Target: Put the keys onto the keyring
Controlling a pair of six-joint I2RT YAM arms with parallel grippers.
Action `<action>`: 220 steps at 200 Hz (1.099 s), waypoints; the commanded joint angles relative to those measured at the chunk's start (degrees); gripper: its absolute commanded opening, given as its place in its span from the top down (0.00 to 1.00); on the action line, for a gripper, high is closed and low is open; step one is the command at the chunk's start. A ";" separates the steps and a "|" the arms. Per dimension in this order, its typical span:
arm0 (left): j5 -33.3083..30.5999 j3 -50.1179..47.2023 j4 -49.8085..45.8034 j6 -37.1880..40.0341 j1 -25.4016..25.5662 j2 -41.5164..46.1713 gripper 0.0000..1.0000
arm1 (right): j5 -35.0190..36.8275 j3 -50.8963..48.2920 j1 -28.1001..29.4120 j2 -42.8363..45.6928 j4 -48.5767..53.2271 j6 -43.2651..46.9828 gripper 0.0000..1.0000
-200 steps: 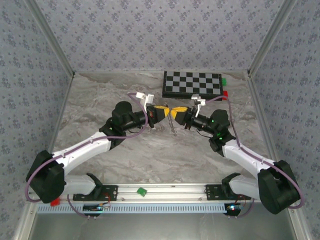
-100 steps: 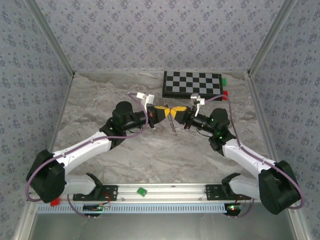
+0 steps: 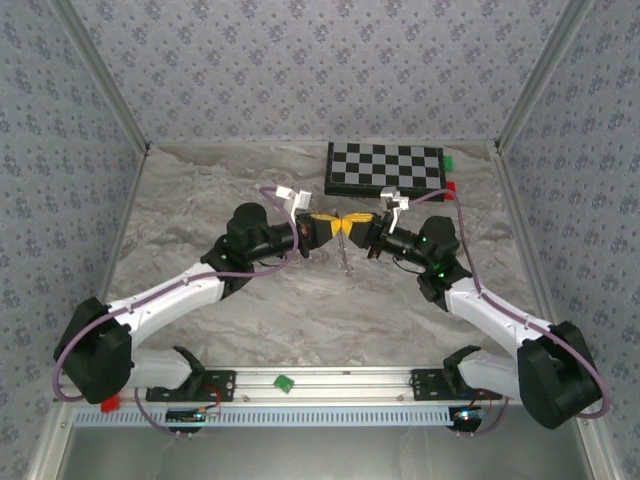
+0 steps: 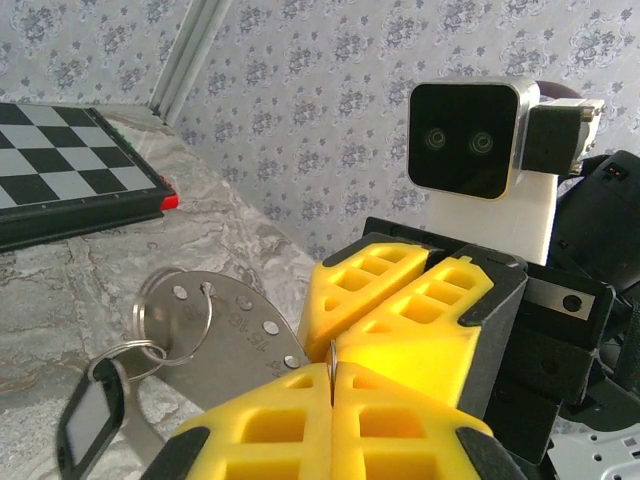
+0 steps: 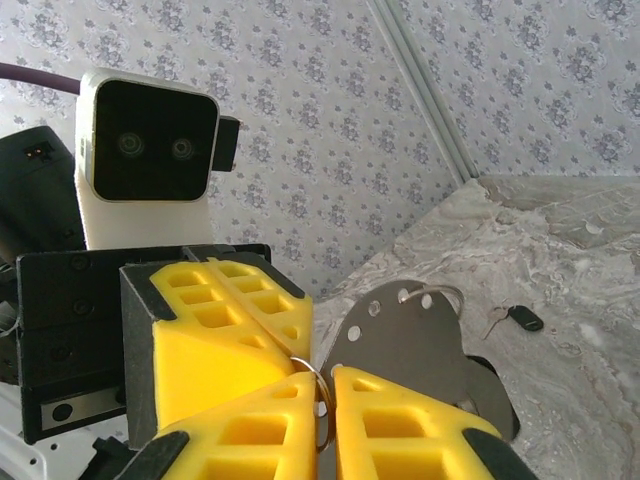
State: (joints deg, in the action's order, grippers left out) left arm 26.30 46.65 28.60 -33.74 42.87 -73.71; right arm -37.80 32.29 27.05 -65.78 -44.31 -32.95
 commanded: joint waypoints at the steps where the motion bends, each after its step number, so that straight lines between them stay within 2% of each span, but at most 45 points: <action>1: 2.35 2.22 2.40 0.09 0.58 -0.55 1.00 | 0.48 2.10 0.42 1.00 0.45 1.31 0.94; 24: 2.35 2.40 2.10 0.21 0.55 -0.47 1.00 | 0.56 2.16 0.37 0.92 0.90 1.60 1.00; 65: 2.35 2.66 1.29 0.43 0.63 0.01 1.00 | -0.32 2.07 -0.24 0.92 0.78 1.22 1.00; 101: 4.04 2.85 0.99 -0.85 -0.16 0.92 0.76 | -1.71 1.55 -1.54 0.85 -1.36 -0.85 1.00; 119: 5.96 3.04 1.92 -2.80 -1.09 0.78 0.69 | -2.33 1.50 -1.84 0.77 -1.77 -1.28 1.00; 172: 9.56 2.23 7.08 -8.56 -3.73 -1.11 0.68 | -3.22 1.54 -2.00 0.65 -2.75 -1.94 1.00; 220: 9.93 2.70 7.09 -8.58 -3.88 -3.15 0.68 | -3.73 1.50 -2.01 0.48 -3.14 -2.17 1.00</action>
State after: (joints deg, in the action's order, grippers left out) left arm 34.61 46.85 33.28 -41.58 39.33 -75.92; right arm -40.32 32.32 25.26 -65.67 -44.71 -34.11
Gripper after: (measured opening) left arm 0.317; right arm 0.038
